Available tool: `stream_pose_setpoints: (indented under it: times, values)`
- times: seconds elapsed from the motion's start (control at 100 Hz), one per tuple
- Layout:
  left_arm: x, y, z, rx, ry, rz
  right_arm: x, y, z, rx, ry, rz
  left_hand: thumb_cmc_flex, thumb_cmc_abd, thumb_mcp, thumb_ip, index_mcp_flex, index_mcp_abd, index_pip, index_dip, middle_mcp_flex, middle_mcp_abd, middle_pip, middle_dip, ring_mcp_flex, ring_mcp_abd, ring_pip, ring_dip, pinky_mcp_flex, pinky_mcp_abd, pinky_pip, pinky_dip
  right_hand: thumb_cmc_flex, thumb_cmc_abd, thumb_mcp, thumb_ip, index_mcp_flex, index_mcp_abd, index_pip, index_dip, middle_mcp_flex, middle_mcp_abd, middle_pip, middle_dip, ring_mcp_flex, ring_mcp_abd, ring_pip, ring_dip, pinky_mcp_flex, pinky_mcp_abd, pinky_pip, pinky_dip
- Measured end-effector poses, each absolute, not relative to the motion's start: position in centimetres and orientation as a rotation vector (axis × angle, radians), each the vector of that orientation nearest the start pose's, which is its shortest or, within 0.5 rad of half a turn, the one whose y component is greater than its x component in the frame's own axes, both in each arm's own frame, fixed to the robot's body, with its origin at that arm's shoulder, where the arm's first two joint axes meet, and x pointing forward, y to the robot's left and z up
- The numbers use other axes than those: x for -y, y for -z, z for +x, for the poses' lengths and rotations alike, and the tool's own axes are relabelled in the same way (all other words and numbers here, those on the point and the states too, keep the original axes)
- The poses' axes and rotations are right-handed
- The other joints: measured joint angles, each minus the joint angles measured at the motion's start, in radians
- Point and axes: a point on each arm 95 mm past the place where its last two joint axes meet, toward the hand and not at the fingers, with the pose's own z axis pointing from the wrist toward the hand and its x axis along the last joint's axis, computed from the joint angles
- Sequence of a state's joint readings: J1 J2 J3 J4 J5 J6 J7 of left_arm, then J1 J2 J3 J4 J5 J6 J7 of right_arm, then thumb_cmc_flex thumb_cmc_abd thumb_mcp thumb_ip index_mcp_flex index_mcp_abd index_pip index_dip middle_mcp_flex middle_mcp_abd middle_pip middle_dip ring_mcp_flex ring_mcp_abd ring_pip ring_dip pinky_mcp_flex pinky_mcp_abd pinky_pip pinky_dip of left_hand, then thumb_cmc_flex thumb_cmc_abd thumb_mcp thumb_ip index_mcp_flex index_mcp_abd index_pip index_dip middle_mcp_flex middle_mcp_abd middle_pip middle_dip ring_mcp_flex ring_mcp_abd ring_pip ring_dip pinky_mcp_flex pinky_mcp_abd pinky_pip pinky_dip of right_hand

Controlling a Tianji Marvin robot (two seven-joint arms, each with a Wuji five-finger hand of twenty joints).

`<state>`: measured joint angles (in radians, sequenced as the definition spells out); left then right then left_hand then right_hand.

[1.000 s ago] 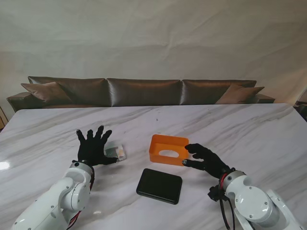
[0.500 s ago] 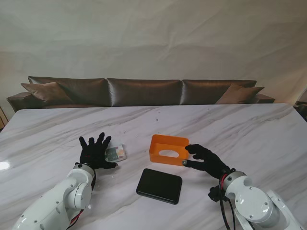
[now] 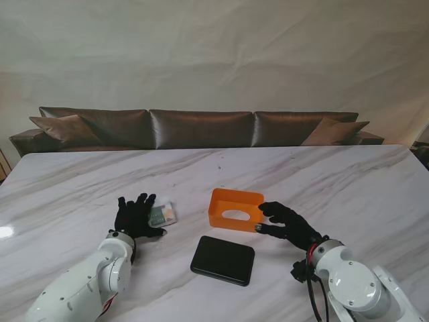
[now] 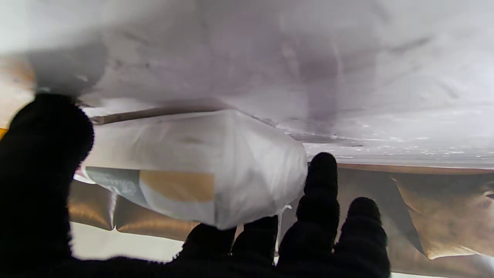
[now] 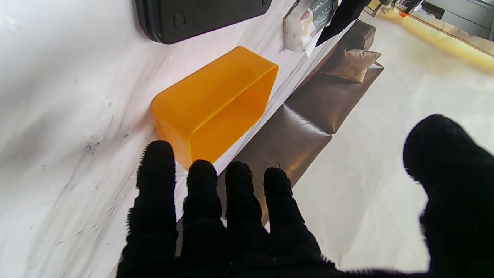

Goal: Refill a tissue box and feed the first sheet

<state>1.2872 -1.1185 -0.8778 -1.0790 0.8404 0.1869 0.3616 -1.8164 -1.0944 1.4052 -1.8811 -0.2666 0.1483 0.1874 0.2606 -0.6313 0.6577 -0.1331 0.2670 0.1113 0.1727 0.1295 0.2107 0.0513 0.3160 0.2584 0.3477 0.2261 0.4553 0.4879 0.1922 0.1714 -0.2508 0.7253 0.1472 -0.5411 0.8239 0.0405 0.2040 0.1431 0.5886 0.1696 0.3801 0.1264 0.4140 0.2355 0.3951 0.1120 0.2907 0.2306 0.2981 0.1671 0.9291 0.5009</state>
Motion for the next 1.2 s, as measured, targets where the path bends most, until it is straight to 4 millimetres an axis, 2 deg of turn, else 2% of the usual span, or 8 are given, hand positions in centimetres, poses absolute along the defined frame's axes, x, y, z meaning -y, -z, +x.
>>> stream_pose_setpoints:
  times: [0.16,0.33,0.37,0.47,0.52,0.62,0.82,1.2]
  values:
    - [-1.7,41.9,44.6,-1.375,1.264,-1.204,1.8,30.5,34.4,1.264,2.005,-2.339,0.012,0.046,0.007,0.010,0.064,0.001,0.154,0.092,0.211,-0.001,0.098,0.062,0.167,-0.053,0.123,0.117,0.186,-0.092,0.000,0.037,0.000,0.000,0.000,0.000,0.000,0.000,0.000,0.000,0.000,0.000,0.002,0.000,0.000,0.000,0.000,0.000,0.000,0.000,0.000,0.000]
    - [-1.3,42.0,45.0,-1.330,1.278,-1.204,1.8,30.5,34.4,1.265,2.007,-2.339,0.164,0.083,0.171,0.234,0.133,-0.065,0.466,0.263,0.405,-0.041,0.236,0.150,0.220,-0.065,0.164,0.199,0.358,-0.112,-0.009,-0.028,0.000,0.000,-0.001,0.000,0.010,0.000,-0.001,0.002,0.014,0.000,0.005,0.000,0.010,0.001,0.001,0.000,0.000,0.000,0.000,0.000]
    - [-1.2,42.0,45.1,-1.336,1.276,-1.196,1.8,30.5,34.4,1.264,2.009,-2.340,0.211,0.083,0.205,0.234,0.142,-0.096,0.539,0.305,0.437,-0.052,0.248,0.209,0.236,-0.078,0.180,0.223,0.401,-0.121,-0.013,-0.066,0.000,0.000,-0.001,0.000,0.012,0.000,-0.001,0.002,0.027,0.000,0.005,0.000,0.023,0.008,0.006,0.000,0.004,0.000,0.001,0.000]
    - [-1.0,41.8,45.4,-1.334,1.278,-1.178,1.9,30.4,34.5,1.255,2.033,-2.347,0.298,0.027,0.250,0.087,0.157,-0.179,0.692,0.384,0.532,-0.100,0.244,0.412,0.364,-0.155,0.280,0.330,0.523,-0.183,-0.005,-0.126,0.001,0.000,-0.001,0.000,0.025,0.000,0.000,0.006,0.030,0.000,0.007,0.006,0.030,0.013,0.016,0.001,0.014,0.000,0.011,0.000]
    - [-0.9,41.7,45.4,-1.325,1.285,-1.174,1.9,30.4,34.5,1.253,2.044,-2.350,0.336,0.019,0.250,0.056,0.173,-0.201,0.736,0.408,0.565,-0.113,0.244,0.453,0.408,-0.161,0.293,0.353,0.565,-0.184,-0.002,-0.137,0.009,0.000,-0.001,0.000,0.034,-0.001,-0.008,0.006,0.041,0.000,0.007,0.008,0.044,0.014,0.021,0.002,0.014,0.000,0.013,0.000]
    - [-0.8,41.9,45.3,-1.292,1.305,-1.165,2.0,30.3,34.5,1.265,2.052,-2.351,0.440,-0.009,0.264,0.056,0.213,-0.217,0.789,0.453,0.623,-0.125,0.280,0.487,0.463,-0.165,0.304,0.374,0.619,-0.184,-0.001,-0.148,0.011,0.000,-0.001,0.000,0.035,-0.004,-0.005,0.006,0.059,0.000,0.017,0.009,0.054,0.016,0.026,0.002,0.022,0.000,0.013,0.000]
    - [-0.5,41.2,45.0,-1.277,1.331,-1.200,2.1,29.6,34.7,1.428,2.159,-2.371,0.441,-0.046,0.315,0.056,0.254,-0.239,0.820,0.489,0.693,-0.136,0.307,0.509,0.548,-0.181,0.374,0.386,0.718,-0.184,-0.004,-0.183,0.046,0.000,-0.012,0.000,0.154,-0.048,0.039,0.028,0.181,0.001,0.052,0.033,0.153,0.047,0.082,0.038,0.069,0.000,0.075,-0.001]
    - [3.0,34.4,45.2,-1.335,1.480,-1.184,0.6,27.4,36.1,1.643,2.412,-2.290,0.389,-0.163,0.489,0.056,0.367,-0.246,0.826,0.526,0.804,-0.135,0.315,0.550,0.682,-0.206,0.502,0.386,0.844,-0.185,-0.001,-0.209,0.122,-0.121,-0.013,0.007,0.286,-0.180,0.058,0.114,0.280,-0.031,0.080,0.145,0.269,0.047,0.174,0.148,0.114,-0.004,0.186,0.003]
